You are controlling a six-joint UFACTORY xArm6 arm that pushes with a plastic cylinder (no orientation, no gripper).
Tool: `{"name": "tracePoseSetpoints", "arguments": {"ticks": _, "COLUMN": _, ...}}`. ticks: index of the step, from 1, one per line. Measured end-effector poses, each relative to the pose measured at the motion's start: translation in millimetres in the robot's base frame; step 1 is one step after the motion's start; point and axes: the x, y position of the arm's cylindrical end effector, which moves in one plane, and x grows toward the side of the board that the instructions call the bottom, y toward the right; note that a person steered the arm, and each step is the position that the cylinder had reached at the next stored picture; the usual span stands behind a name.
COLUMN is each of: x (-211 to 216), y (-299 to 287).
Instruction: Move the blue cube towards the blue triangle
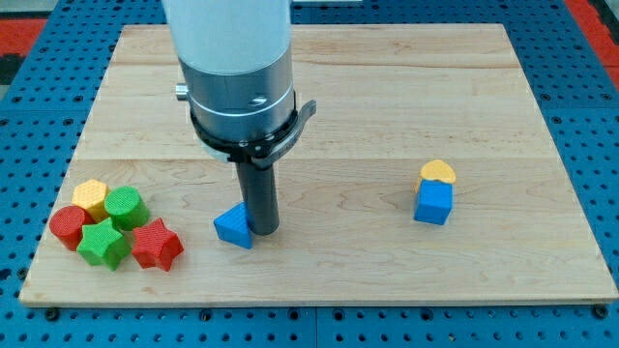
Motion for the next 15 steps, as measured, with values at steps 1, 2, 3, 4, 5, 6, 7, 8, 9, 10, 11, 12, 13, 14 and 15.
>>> {"name": "tracePoseSetpoints", "arguments": {"ticks": 1, "x": 17.8, "y": 14.8}}
{"name": "tracePoseSetpoints", "arguments": {"ticks": 2, "x": 9.2, "y": -10.7}}
{"name": "tracePoseSetpoints", "arguments": {"ticks": 3, "x": 3.5, "y": -43.5}}
{"name": "tracePoseSetpoints", "arguments": {"ticks": 4, "x": 3.4, "y": -54.7}}
{"name": "tracePoseSetpoints", "arguments": {"ticks": 5, "x": 3.4, "y": -56.3}}
{"name": "tracePoseSetpoints", "arguments": {"ticks": 6, "x": 9.5, "y": 33.2}}
{"name": "tracePoseSetpoints", "arguments": {"ticks": 7, "x": 9.5, "y": 164.3}}
{"name": "tracePoseSetpoints", "arguments": {"ticks": 8, "x": 12.0, "y": 262.3}}
{"name": "tracePoseSetpoints", "arguments": {"ticks": 9, "x": -29.6, "y": 260.8}}
{"name": "tracePoseSetpoints", "arguments": {"ticks": 10, "x": -18.9, "y": 180.7}}
{"name": "tracePoseSetpoints", "arguments": {"ticks": 11, "x": -19.4, "y": 125.5}}
{"name": "tracePoseSetpoints", "arguments": {"ticks": 12, "x": -41.7, "y": 73.7}}
{"name": "tracePoseSetpoints", "arguments": {"ticks": 13, "x": -69.0, "y": 108.6}}
{"name": "tracePoseSetpoints", "arguments": {"ticks": 14, "x": -65.0, "y": 73.4}}
{"name": "tracePoseSetpoints", "arguments": {"ticks": 15, "x": -33.4, "y": 35.9}}
